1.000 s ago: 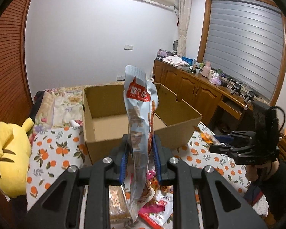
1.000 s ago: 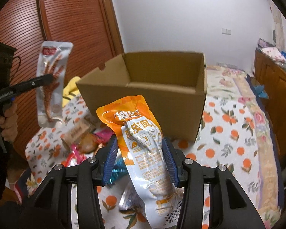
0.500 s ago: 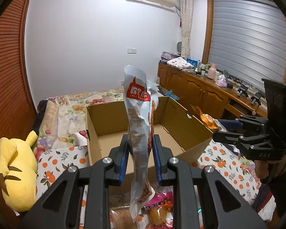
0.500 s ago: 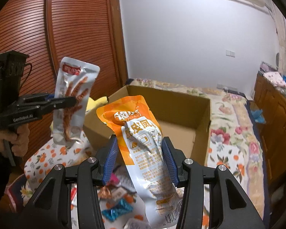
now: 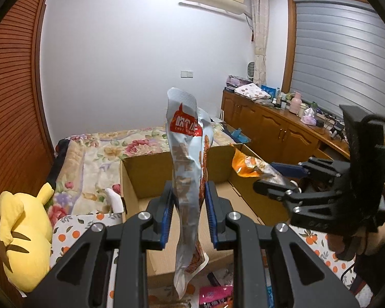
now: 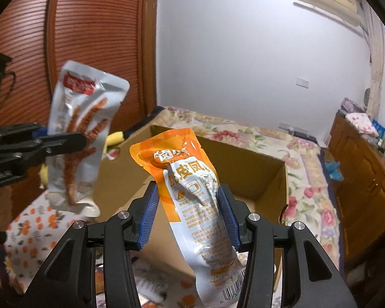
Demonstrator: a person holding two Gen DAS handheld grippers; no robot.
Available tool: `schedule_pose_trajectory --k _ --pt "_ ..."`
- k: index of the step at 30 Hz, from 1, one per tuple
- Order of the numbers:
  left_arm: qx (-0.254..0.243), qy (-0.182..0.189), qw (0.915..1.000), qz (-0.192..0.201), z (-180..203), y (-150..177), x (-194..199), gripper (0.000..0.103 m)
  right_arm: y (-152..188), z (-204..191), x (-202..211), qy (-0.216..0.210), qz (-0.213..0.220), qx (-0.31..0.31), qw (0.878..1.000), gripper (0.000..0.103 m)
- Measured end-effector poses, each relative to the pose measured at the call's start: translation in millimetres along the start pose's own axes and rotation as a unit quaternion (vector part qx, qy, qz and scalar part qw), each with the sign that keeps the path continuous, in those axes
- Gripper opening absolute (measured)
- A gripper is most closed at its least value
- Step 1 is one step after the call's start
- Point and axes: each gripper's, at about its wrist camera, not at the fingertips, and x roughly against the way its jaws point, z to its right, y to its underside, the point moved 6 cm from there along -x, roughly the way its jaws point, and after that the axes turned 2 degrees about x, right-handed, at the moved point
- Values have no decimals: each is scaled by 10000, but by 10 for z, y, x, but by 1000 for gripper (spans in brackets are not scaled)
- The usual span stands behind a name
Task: Organize snacks
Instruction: 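Carry both packets over the box and open both tools to drop them, then grasp the clear rice-cake pack with the left tool while the right tool grasps the silver sachet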
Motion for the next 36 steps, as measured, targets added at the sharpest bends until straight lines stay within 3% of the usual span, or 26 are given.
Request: schedule_pose_trajectory --k 5,11,15,17,22,30,34,36 --pt "12 -53 10000 59 -12 -35 -97 21 25 105 -112 121 132 -228 9996 48" --pt "-53 -151 9998 -68 12 9 -233 22 49 130 -288 176 -54 -374 9991 45" --pt "-145 -161 9996 -186 49 43 -269 30 78 122 -347 158 -114 -474 9987 44" --pt "-163 -193 9994 -222 37 52 -283 30 104 99 -379 99 -191 -466 9987 39" --pt "-83 -178 9992 -338 16 140 -275 34 186 85 -352 -54 -252 -555 9981 38" --pt "-155 39 9992 -366 135 375 -21 49 401 63 44 -233 -162 -563 9980 41" --pt "-142 96 9991 -384 176 507 144 51 541 8 337 -297 -96 -544 9980 44" --pt "-106 87 9992 -384 172 584 221 58 620 2 441 -316 -80 -541 9980 46"
